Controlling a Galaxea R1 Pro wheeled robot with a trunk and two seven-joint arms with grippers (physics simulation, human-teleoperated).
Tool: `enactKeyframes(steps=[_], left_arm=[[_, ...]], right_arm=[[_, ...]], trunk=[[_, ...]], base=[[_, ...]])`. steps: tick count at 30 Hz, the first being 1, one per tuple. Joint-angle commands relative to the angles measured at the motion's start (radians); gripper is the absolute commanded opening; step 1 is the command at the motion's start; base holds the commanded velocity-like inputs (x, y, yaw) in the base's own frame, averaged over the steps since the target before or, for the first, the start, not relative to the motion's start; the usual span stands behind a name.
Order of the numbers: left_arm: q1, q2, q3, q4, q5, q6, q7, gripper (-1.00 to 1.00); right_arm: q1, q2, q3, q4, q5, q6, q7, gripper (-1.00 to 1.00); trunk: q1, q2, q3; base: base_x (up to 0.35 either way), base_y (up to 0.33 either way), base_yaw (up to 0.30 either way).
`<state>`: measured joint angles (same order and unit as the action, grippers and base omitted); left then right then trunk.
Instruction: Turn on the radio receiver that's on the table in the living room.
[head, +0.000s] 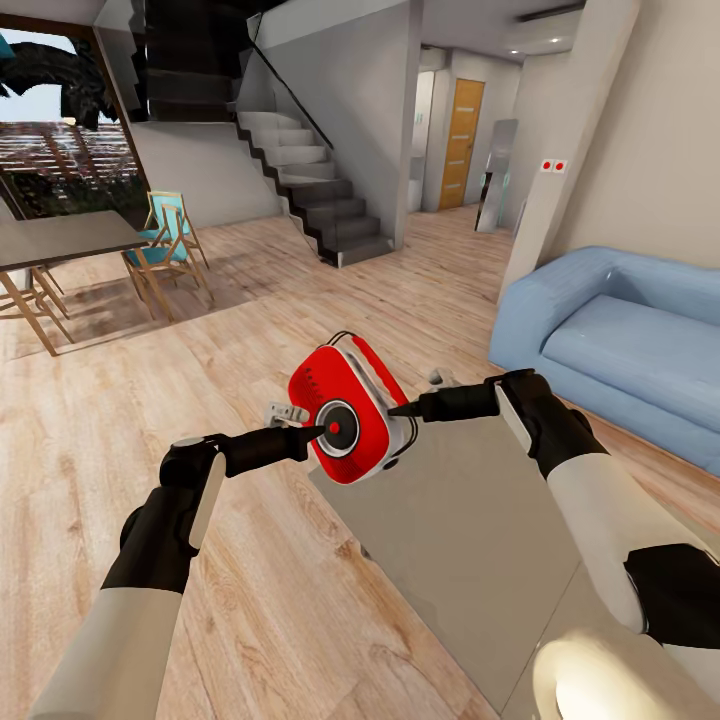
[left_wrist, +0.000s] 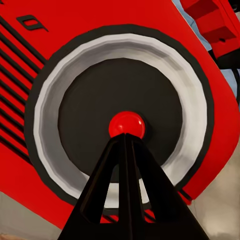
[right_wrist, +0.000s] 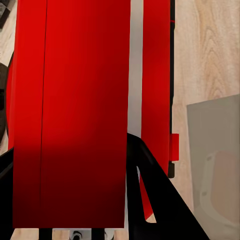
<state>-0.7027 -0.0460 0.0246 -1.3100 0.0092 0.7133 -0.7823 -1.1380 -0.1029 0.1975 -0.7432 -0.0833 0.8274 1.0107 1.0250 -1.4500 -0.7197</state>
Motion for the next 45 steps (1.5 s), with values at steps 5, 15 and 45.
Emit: enactKeyframes(steps=[5,15,45], left_arm=[[0.0,0.0,0.0,0.001,0.0,0.0,0.0,-1.0],[0.0,0.0,0.0,0.0,0.0,0.0,0.0,-1.0],[0.0,0.001,0.0,-0.008,-0.001,0.0,0.001,-1.0]], right_arm=[[0.0,0.002,-0.001,-0.001,-0.012,0.006,0.0,-1.0],[0.0,0.003,-0.002,-0.001,-0.013,0.012,0.001,-1.0],[0.0,0.0,-0.003,0.0,-0.005,0.038,-0.001,-1.0]], trunk=[[0.0,0.0,0.0],[0.0,0.0,0.0],[0.0,0.0,0.0]], base=[[0.0,0.0,0.0],[0.0,0.0,0.0],[0.0,0.0,0.0]])
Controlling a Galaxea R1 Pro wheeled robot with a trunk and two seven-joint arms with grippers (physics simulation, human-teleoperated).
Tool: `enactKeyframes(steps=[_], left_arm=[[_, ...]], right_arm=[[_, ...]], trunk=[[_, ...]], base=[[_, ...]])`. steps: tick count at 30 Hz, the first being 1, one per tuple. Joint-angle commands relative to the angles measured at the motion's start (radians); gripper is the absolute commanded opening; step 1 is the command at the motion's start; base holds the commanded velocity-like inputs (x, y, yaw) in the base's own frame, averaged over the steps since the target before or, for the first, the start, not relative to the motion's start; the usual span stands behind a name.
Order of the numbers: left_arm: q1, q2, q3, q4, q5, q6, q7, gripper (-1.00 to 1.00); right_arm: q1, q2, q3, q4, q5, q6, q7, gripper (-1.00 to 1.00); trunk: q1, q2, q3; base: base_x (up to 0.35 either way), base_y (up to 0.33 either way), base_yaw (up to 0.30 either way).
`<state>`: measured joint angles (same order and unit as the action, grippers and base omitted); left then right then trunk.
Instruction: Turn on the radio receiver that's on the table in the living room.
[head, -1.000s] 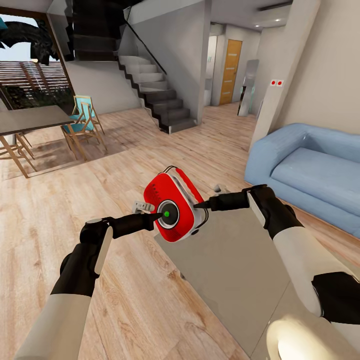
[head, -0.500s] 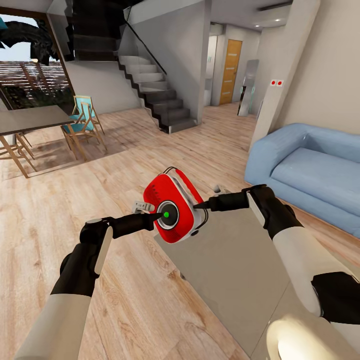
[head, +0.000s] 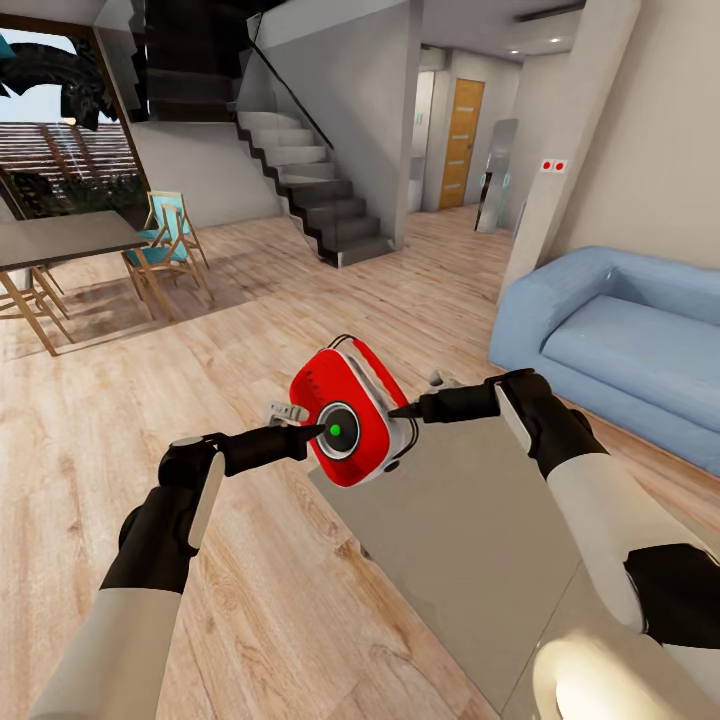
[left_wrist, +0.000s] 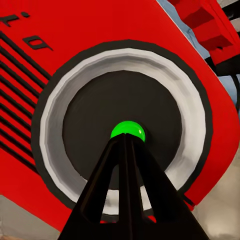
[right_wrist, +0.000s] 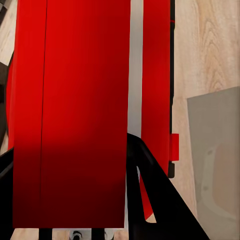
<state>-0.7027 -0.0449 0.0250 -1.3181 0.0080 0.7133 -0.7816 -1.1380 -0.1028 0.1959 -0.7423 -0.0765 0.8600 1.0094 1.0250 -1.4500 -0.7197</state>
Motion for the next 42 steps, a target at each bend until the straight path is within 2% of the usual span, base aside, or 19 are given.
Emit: enactKeyframes(steps=[1,13,17,36,42], left_arm=[[0.0,0.0,0.0,0.0,0.0,0.0,0.0,-1.0],[0.0,0.033,0.002,0.008,-0.003,0.0,0.001,-1.0],[0.0,0.036,0.003,0.009,-0.004,0.0,0.001,-1.0],[0.0,0.059,0.007,0.051,-0.006,-0.001,0.007,-1.0],[0.0,0.077,0.009,0.077,-0.007,-0.002,0.01,-1.0]], right_arm=[[0.0,0.0,-0.001,-0.001,-0.012,0.005,0.0,-1.0],[0.0,-0.001,0.0,0.0,-0.006,0.005,-0.005,-1.0],[0.0,-0.002,0.0,0.0,-0.003,0.005,-0.012,-1.0],[0.0,-0.002,0.002,0.0,-0.002,0.004,-0.178,-1.0],[0.0,-0.001,0.002,0.0,-0.002,0.004,-0.235,-1.0]], trunk=[[0.0,0.0,0.0],[0.0,0.0,0.0],[0.0,0.0,0.0],[0.0,0.0,0.0],[0.0,0.0,0.0]], base=[[0.0,0.0,0.0],[0.0,0.0,0.0],[0.0,0.0,0.0],[0.0,0.0,0.0],[0.0,0.0,0.0]])
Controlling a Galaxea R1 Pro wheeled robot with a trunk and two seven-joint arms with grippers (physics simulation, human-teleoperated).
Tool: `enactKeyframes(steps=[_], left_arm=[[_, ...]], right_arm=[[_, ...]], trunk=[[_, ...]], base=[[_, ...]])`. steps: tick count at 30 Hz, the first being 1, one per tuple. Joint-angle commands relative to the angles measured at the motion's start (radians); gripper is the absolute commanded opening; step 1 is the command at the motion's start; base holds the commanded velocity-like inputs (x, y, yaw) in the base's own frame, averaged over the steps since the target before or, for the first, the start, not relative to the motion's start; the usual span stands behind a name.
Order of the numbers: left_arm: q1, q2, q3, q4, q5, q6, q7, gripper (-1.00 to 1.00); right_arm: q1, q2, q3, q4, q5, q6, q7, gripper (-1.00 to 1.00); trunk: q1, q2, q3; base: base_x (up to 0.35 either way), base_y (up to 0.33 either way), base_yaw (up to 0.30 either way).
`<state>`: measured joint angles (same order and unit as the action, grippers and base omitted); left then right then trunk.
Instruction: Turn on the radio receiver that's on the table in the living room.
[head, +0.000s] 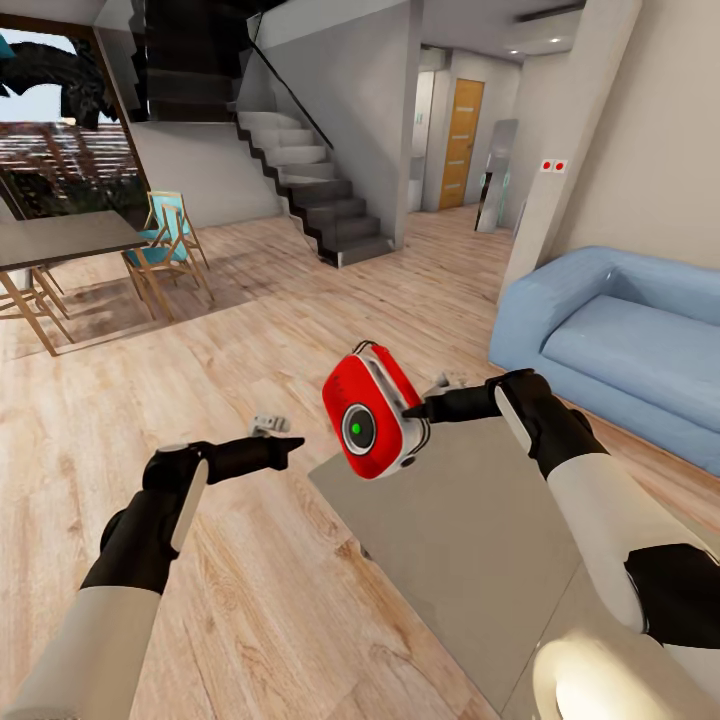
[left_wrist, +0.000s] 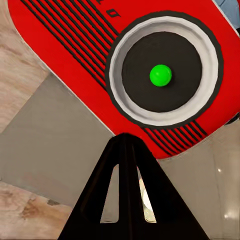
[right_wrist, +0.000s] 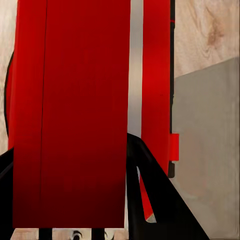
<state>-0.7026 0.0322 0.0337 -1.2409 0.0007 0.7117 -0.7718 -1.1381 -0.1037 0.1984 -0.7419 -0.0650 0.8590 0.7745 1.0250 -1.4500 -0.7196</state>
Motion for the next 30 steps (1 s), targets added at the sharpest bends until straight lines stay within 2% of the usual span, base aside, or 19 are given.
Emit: enactKeyframes(steps=[1,3,4,6,7,9,12,13,16,19,23,24,27,30], left_arm=[[0.0,0.001,0.001,0.007,-0.001,0.0,0.002,-1.0],[0.0,0.005,0.002,0.019,-0.002,0.0,0.015,-1.0],[0.0,0.01,0.003,0.031,-0.003,0.0,0.052,-1.0],[0.0,0.012,0.004,0.055,-0.003,0.0,0.171,-1.0],[0.0,0.012,0.005,0.06,-0.004,0.0,0.2,-1.0],[0.0,0.012,0.005,0.074,-0.004,0.0,0.314,-1.0],[0.0,0.011,0.006,0.084,-0.003,0.0,0.464,-1.0],[0.0,0.011,0.006,0.085,-0.003,0.0,0.485,-1.0],[0.0,0.01,0.007,0.098,-0.002,0.0,0.596,-1.0],[0.0,0.011,0.008,0.108,-0.002,0.0,0.654,-1.0],[0.0,0.011,0.008,0.113,-0.002,0.0,0.693,-1.0],[0.0,0.011,0.008,0.114,-0.002,0.0,0.709,-1.0],[0.0,0.012,0.011,0.115,-0.002,0.0,0.725,-1.0],[0.0,0.012,0.049,0.114,-0.002,0.0,0.729,-1.0]], right_arm=[[0.0,0.0,-0.001,-0.001,-0.013,0.004,-0.021,-1.0],[0.0,0.001,-0.001,-0.001,-0.014,0.004,-0.053,-1.0],[0.0,0.001,-0.001,-0.002,-0.014,0.003,-0.077,-1.0],[0.0,0.001,-0.001,-0.003,-0.014,0.004,-0.096,-1.0],[0.0,0.001,-0.001,-0.005,-0.014,0.004,-0.099,-1.0],[0.0,0.001,-0.001,-0.025,-0.014,0.005,-0.125,-1.0],[0.0,0.002,0.0,-0.083,-0.014,0.023,-0.213,-1.0],[0.0,0.002,0.0,-0.09,-0.014,0.03,-0.229,-1.0],[0.0,0.005,0.001,-0.116,-0.014,0.065,-0.331,-1.0],[0.0,0.007,0.0,-0.122,-0.014,0.072,-0.42,-1.0],[0.0,0.007,-0.001,-0.124,-0.015,0.073,-0.53,-1.0],[0.0,0.007,-0.002,-0.125,-0.015,0.074,-0.576,-1.0],[0.0,0.007,-0.002,-0.125,-0.015,0.074,-0.645,-1.0],[0.0,0.007,-0.002,-0.124,-0.015,0.077,-0.707,-1.0]], trunk=[[0.0,0.0,0.0],[0.0,0.0,0.0],[0.0,0.0,0.0],[0.0,0.0,0.0],[0.0,0.0,0.0],[0.0,0.0,0.0],[0.0,0.0,0.0],[0.0,0.0,0.0],[0.0,0.0,0.0],[0.0,0.0,0.0],[0.0,0.0,0.0],[0.0,0.0,0.0],[0.0,0.0,0.0],[0.0,0.0,0.0]], base=[[0.0,0.0,0.0],[0.0,0.0,0.0],[0.0,0.0,0.0],[0.0,0.0,0.0],[0.0,0.0,0.0],[0.0,0.0,0.0],[0.0,0.0,0.0],[0.0,0.0,0.0],[0.0,0.0,0.0],[0.0,0.0,0.0],[0.0,0.0,0.0],[0.0,0.0,0.0],[0.0,0.0,0.0],[0.0,0.0,0.0]])
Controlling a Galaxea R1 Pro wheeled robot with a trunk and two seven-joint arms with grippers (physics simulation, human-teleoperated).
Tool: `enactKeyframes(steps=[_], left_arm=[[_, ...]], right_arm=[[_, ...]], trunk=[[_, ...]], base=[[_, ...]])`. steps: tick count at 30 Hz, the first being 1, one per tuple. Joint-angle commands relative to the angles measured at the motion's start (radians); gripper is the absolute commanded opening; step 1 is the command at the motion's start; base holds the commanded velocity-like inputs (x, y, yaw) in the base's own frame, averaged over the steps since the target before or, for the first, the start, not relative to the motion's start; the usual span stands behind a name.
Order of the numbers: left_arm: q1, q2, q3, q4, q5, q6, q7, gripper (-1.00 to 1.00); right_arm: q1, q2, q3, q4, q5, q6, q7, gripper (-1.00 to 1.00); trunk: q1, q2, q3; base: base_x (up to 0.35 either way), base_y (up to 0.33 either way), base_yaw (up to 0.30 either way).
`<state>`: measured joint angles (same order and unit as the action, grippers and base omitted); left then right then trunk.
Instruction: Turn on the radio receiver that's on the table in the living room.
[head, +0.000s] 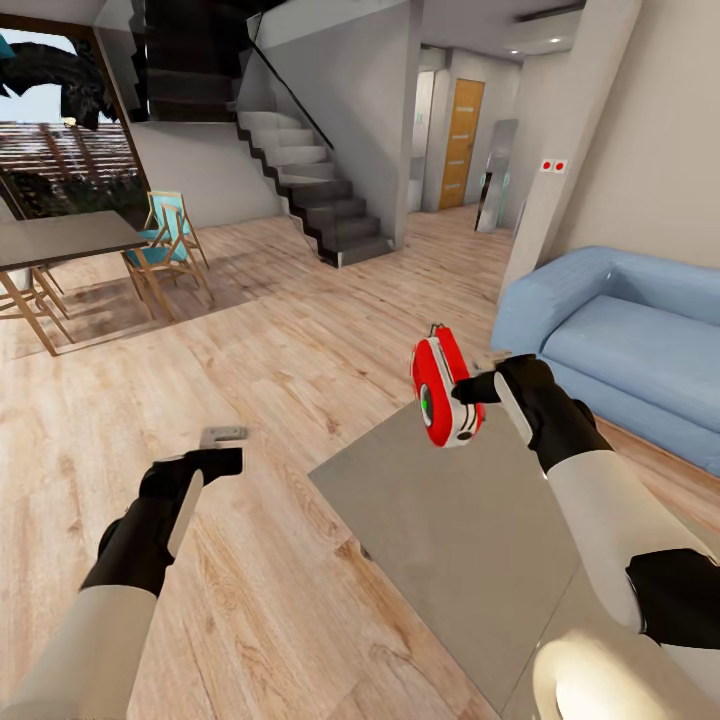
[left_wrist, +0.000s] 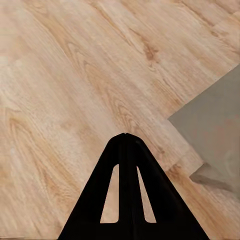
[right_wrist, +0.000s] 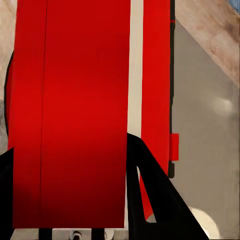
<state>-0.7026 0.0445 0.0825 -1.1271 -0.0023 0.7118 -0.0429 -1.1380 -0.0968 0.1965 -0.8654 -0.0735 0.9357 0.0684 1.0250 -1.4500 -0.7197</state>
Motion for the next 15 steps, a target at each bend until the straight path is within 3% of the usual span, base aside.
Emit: enactKeyframes(steps=[1,6,10,15], left_arm=[[0.0,0.0,0.016,0.0,0.001,0.0,0.001,-1.0],[0.0,0.0,0.044,-0.002,0.0,0.025,0.001,-1.0],[0.0,0.0,0.048,-0.012,-0.001,0.072,0.001,-1.0],[0.0,0.001,0.049,-0.019,-0.002,0.083,0.0,-1.0]], right_arm=[[0.0,0.0,0.0,0.0,-0.007,0.002,-0.015,-1.0],[0.0,0.001,0.0,0.001,-0.008,0.033,-0.037,-1.0],[0.0,0.001,0.0,0.005,-0.008,0.049,-0.042,-1.0],[0.0,0.002,0.0,0.019,-0.007,0.053,-0.044,-1.0]], trunk=[[0.0,0.0,0.0],[0.0,0.0,0.0],[0.0,0.0,0.0],[0.0,0.0,0.0]], base=[[0.0,0.0,0.0],[0.0,0.0,0.0],[0.0,0.0,0.0],[0.0,0.0,0.0]])
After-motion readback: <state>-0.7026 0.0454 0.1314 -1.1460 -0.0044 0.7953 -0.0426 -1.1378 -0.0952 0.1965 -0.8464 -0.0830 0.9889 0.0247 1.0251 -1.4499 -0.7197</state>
